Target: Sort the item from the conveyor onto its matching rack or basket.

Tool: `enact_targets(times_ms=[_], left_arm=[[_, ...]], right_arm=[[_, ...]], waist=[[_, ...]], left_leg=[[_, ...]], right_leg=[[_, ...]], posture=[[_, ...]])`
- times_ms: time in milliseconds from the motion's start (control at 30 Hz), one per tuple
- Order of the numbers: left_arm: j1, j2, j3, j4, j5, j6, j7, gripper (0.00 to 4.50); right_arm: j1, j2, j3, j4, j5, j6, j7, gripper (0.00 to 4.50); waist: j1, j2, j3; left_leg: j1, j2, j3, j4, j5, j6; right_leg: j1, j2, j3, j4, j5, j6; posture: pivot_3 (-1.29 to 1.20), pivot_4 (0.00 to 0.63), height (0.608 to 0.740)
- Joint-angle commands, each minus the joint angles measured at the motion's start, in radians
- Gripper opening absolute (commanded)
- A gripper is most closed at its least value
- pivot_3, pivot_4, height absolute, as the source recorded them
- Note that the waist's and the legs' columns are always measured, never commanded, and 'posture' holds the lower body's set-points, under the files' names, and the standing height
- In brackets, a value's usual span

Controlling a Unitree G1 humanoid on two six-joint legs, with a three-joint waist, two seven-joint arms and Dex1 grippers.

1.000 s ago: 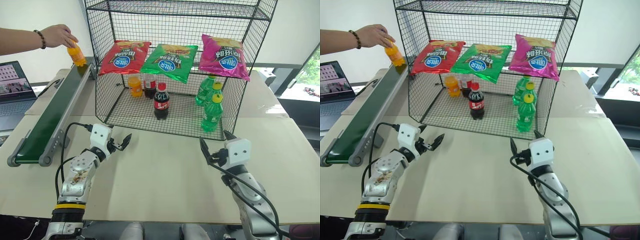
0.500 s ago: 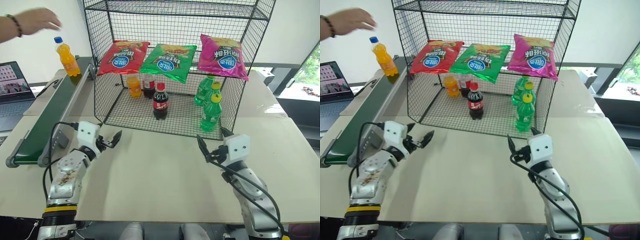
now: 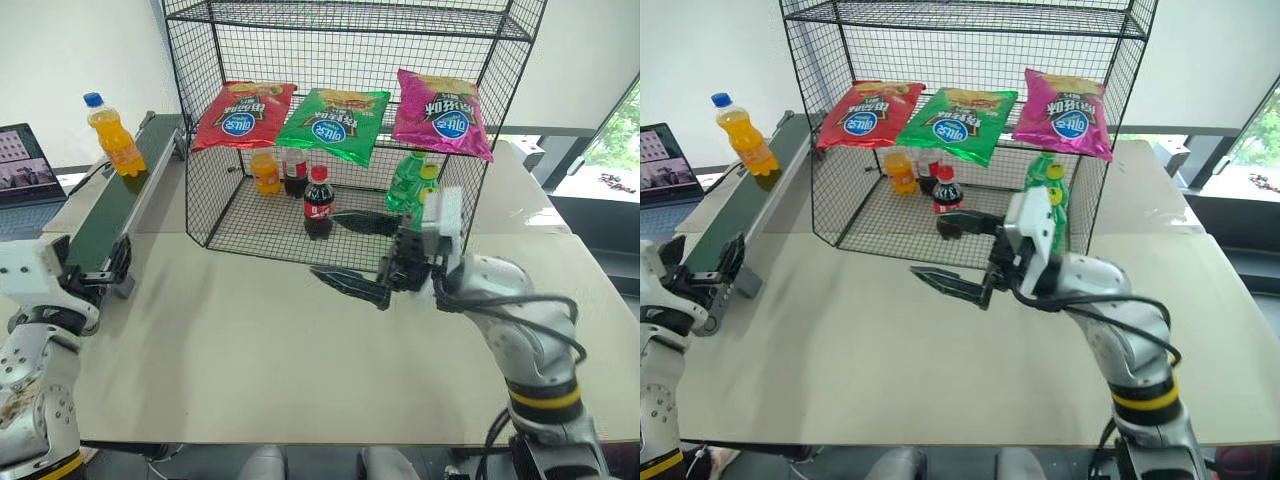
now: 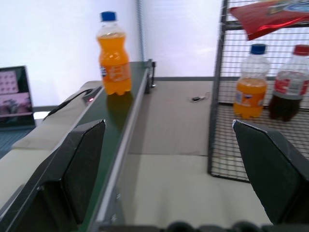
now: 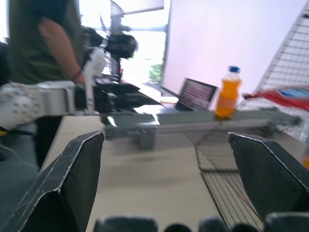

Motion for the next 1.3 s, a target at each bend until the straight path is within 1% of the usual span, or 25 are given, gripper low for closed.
enact_targets(times_ms=[33, 167, 333, 633, 1000, 1300], left_arm=[[-0.006, 0.043, 0.083, 0.05, -0.019, -0.019, 0.006, 4.47], [-0.015, 0.09, 0.111, 0.135, -0.041, -0.029, -0.03, 4.47], [-0.025, 0.114, 0.138, 0.206, -0.052, -0.042, -0.033, 4.47], [-0.085, 0.155, 0.107, 0.324, -0.056, -0.054, -0.087, 4.47], [-0.127, 0.197, 0.098, 0.403, -0.035, -0.08, -0.106, 4.47], [-0.189, 0.261, 0.074, 0.501, -0.01, -0.122, -0.136, 4.47]], right_arm=[[-0.079, 0.035, 0.017, 0.051, 0.025, -0.035, 0.065, 4.5], [-0.161, 0.084, 0.04, 0.089, 0.022, -0.043, 0.104, 4.5], [-0.19, 0.106, 0.035, 0.11, 0.017, -0.043, 0.116, 4.5], [-0.197, 0.118, 0.032, 0.114, 0.01, -0.053, 0.11, 4.5], [-0.202, 0.113, 0.027, 0.104, 0.015, -0.046, 0.1, 4.5], [-0.196, 0.114, 0.028, 0.081, 0.025, -0.032, 0.082, 4.5]], waist=[[0.001, 0.0, 0.0], [0.003, 0.0, 0.0], [0.009, -0.001, -0.001], [0.009, -0.001, -0.001], [0.007, -0.001, -0.001], [0.007, -0.001, 0.0]], left_leg=[[0.0, 0.0, 0.0, 0.0, 0.0, 0.0], [0.0, 0.001, 0.0, -0.001, 0.0, 0.0], [0.0, 0.0, 0.0, -0.001, 0.0, 0.0], [0.0, 0.001, 0.001, -0.001, 0.0, 0.0], [0.0, 0.001, 0.001, -0.002, 0.0, 0.0], [0.0, 0.001, 0.001, -0.003, 0.0, 0.0]], right_leg=[[0.0, 0.0, 0.0, 0.0, 0.0, 0.0], [-0.002, 0.0, 0.0, 0.001, 0.0, -0.001], [-0.002, 0.0, 0.0, 0.001, 0.0, -0.001], [-0.003, 0.0, 0.0, 0.002, 0.0, -0.001], [-0.004, 0.0, 0.0, 0.003, 0.001, -0.001], [-0.005, 0.0, -0.001, 0.003, 0.001, -0.001]], posture=[[0.0, 0.15, 0.738], [0.0, 0.15, 0.738], [0.0, 0.15, 0.738], [0.0, 0.15, 0.738], [0.0, 0.15, 0.738], [0.0, 0.15, 0.738]])
